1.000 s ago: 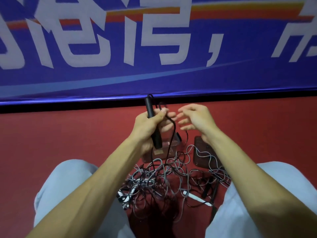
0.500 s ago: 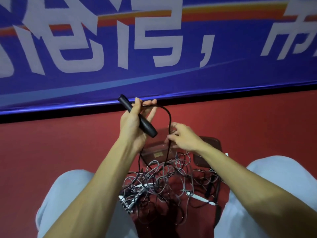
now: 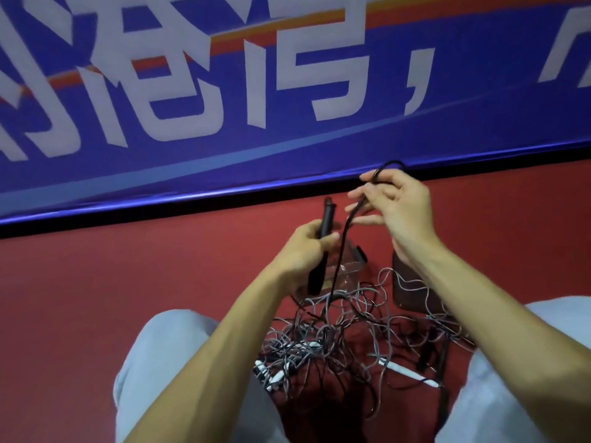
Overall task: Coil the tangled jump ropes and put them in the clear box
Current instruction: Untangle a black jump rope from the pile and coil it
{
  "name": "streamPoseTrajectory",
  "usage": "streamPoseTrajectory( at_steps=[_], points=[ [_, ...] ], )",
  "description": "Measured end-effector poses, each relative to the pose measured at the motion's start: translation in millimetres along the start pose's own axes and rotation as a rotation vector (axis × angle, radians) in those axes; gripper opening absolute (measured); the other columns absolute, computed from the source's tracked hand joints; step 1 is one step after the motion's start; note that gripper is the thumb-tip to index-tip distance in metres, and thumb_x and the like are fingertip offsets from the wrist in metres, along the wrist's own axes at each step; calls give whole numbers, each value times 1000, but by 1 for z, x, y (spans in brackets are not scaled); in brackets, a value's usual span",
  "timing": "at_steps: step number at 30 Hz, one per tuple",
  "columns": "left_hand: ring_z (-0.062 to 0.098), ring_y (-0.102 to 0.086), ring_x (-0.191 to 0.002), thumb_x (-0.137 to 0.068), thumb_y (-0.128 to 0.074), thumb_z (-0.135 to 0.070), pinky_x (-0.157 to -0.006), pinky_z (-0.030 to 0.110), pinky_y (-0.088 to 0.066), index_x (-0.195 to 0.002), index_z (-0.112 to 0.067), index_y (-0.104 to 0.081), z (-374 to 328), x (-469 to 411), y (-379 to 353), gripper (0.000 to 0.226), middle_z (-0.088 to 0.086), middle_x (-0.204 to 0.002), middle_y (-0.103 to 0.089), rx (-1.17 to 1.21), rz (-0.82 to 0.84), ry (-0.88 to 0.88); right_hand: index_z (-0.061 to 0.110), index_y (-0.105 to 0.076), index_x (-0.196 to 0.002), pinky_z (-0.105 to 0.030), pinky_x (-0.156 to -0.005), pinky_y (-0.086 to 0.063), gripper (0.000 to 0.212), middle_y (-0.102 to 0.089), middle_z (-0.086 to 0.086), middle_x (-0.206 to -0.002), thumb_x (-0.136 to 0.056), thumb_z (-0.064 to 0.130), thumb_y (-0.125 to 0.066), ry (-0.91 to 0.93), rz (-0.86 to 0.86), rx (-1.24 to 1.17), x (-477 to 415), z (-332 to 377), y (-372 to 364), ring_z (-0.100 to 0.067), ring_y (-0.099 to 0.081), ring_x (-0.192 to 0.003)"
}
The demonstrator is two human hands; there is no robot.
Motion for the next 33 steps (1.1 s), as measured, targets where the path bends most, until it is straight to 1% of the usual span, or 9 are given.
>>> streamPoseTrajectory(
  at_steps=[2, 6, 11, 13, 16, 20, 25, 28, 33],
  points=[
    [-1, -52, -53, -99, -50, -5, -53, 14, -43, -105, -10, -56, 5, 1, -6, 10, 0, -76, -55, -148, 100, 19, 12, -57, -93, -35, -56, -59, 14, -71, -2, -73, -96, 0, -50, -15, -4, -96, -1, 2, 4, -19, -70, -61],
    [18, -52, -78, -98, -55, -14, -73, 30, -42, -98, -12, -57, 16, -4, -7, 3, 8, -87, -56, -363, 114, 24, 10, -57, -92, -30, -53, -56, 13, -71, -5, -76, -97, 1, -48, -58, -37, -190, -3, -1, 8, -21, -70, -62],
    [25, -60, -73, -96, -58, -15, -71, 36, -50, -88, -12, -55, 27, -10, -10, 10, 4, -75, -62, -323, 64, 4, 9, -56, -91, -30, -58, -57, 13, -69, -10, -83, -99, 5, -46, -131, -106, -216, -10, -6, 13, -20, -71, -66],
    [28, -68, -69, -97, -57, -13, -66, 37, -56, -85, -12, -53, 24, -9, -9, 12, 9, -75, -68, -205, 1, -13, 9, -54, -90, -30, -62, -58, 14, -67, -11, -84, -101, 10, -45, -166, -116, -198, -12, -8, 14, -19, -71, -68],
    [17, -66, -54, -98, -54, -8, -46, 23, -51, -87, -7, -52, 7, -3, -4, 12, 13, -73, -68, 124, -111, -56, 7, -55, -93, -34, -67, -61, 22, -66, -14, -86, -103, 21, -42, -249, -66, -123, -11, -10, 11, -24, -69, -73],
    [28, -70, -67, -96, -56, -7, -60, 30, -59, -92, -5, -53, -17, 5, 9, 6, 11, -72, -71, 435, -204, -145, 5, -61, -97, -34, -67, -59, 27, -68, -17, -91, -104, 22, -40, -399, 106, 43, -2, -19, 6, -28, -67, -79],
    [29, -73, -77, -97, -55, -14, -70, 33, -61, -90, -4, -55, -38, 15, 26, 12, 10, -77, -72, 674, -218, -206, 16, -65, -98, -25, -79, -50, 35, -69, -2, -96, -88, -11, -46, -377, 449, 401, 9, -35, -7, -15, -62, -95],
    [29, -74, -80, -98, -54, -16, -70, 33, -61, -100, -2, -53, -39, 15, 32, 15, 9, -77, -73, 816, -235, -220, 19, -64, -104, -25, -80, -52, 25, -70, 1, -97, -90, -1, -57, -390, 694, 536, 18, -48, -15, -12, -67, -83],
    [30, -73, -81, -99, -52, -16, -71, 34, -61, -109, 1, -51, -33, 12, 34, 19, 13, -85, -72, 948, -271, -206, 23, -63, -106, -12, -66, -46, 22, -66, 12, -92, -93, 6, -58, -123, 679, 829, 21, -58, -17, 4, -62, -73]
  ],
)
Point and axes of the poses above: each hand's wrist, its own x-axis away from the middle knuckle, its own y-axis out of the back of the hand, z = x × y, the point moved 1 cm from there along -x, towards the middle knuckle
